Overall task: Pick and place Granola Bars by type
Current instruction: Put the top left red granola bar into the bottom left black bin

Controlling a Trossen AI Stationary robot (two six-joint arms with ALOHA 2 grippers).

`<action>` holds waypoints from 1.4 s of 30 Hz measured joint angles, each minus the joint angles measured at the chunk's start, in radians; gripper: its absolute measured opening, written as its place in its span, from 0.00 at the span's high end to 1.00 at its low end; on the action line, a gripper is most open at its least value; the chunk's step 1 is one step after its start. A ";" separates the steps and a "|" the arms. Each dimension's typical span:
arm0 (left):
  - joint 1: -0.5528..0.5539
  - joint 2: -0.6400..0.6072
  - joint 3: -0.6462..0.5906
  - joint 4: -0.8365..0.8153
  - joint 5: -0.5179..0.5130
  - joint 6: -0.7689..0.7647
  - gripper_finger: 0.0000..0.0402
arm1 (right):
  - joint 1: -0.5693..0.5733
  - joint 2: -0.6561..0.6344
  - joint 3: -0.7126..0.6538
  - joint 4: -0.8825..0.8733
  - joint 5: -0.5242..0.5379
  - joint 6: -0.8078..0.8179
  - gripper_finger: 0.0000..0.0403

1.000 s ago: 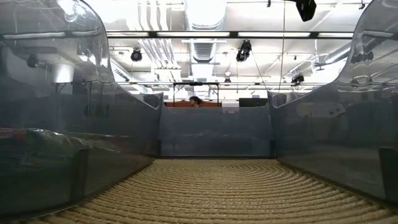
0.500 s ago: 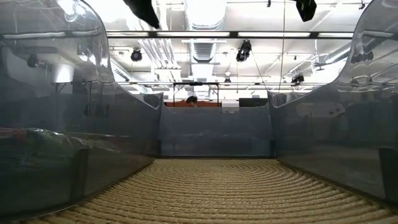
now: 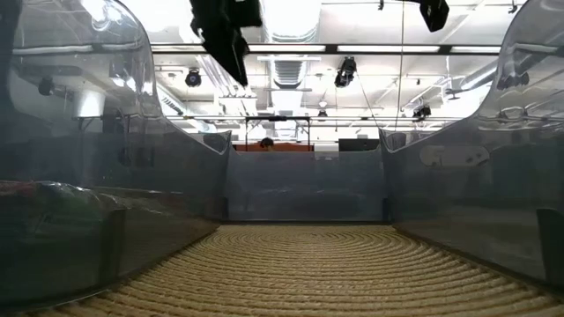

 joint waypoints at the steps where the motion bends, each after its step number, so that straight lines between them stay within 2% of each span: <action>1: 0.011 0.013 0.005 -0.001 0.003 0.018 0.41 | 0.000 0.000 0.000 -0.005 0.000 0.003 0.98; 8: 0.055 0.091 0.041 0.007 0.014 0.151 0.41 | 0.000 0.000 -0.001 -0.019 0.000 0.007 0.98; 17: 0.061 0.198 0.038 0.007 0.025 0.157 0.41 | 0.000 0.000 -0.001 -0.031 0.000 0.011 0.98; 30: 0.057 0.267 0.036 0.057 0.014 0.160 0.41 | 0.000 0.000 -0.002 -0.033 0.004 0.012 0.98; 38: 0.057 0.270 0.036 0.091 0.015 0.056 0.41 | 0.000 0.000 -0.002 -0.036 0.004 0.018 0.98; 42: 0.057 0.270 0.035 0.147 0.015 -0.196 0.41 | 0.000 0.000 -0.002 -0.036 0.004 0.018 0.98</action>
